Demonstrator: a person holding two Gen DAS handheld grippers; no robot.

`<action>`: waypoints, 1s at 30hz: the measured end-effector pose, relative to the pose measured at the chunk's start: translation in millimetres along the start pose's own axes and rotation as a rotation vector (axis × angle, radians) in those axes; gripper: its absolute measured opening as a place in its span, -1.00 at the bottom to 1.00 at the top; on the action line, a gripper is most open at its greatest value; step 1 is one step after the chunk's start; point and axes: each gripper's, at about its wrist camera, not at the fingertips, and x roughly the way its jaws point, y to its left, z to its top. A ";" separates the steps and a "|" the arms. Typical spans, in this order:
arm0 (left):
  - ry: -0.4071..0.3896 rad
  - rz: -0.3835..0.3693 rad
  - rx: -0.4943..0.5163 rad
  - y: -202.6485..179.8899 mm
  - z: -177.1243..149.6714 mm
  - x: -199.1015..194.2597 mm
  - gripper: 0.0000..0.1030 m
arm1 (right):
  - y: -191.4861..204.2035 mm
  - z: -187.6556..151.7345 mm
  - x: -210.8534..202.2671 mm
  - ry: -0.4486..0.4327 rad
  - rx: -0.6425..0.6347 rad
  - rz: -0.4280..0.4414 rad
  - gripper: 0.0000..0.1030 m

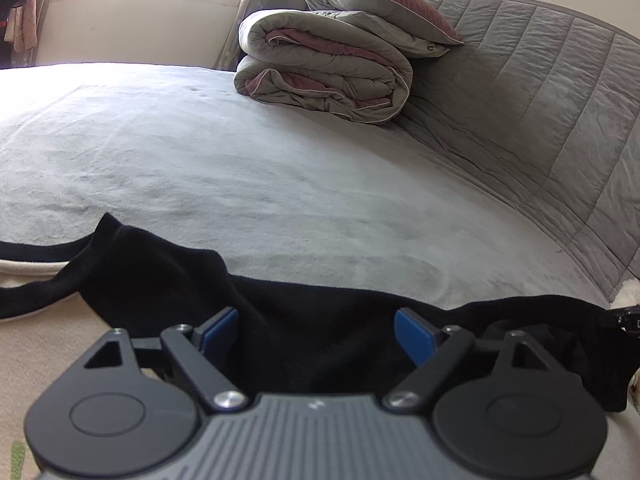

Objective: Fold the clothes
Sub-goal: 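Pull the black sleeve away from the body with the right gripper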

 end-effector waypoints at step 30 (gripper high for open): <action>0.037 -0.583 0.369 -74.6 -20.9 -39.2 0.32 | -33.0 -13.2 28.5 -0.016 0.331 0.190 0.02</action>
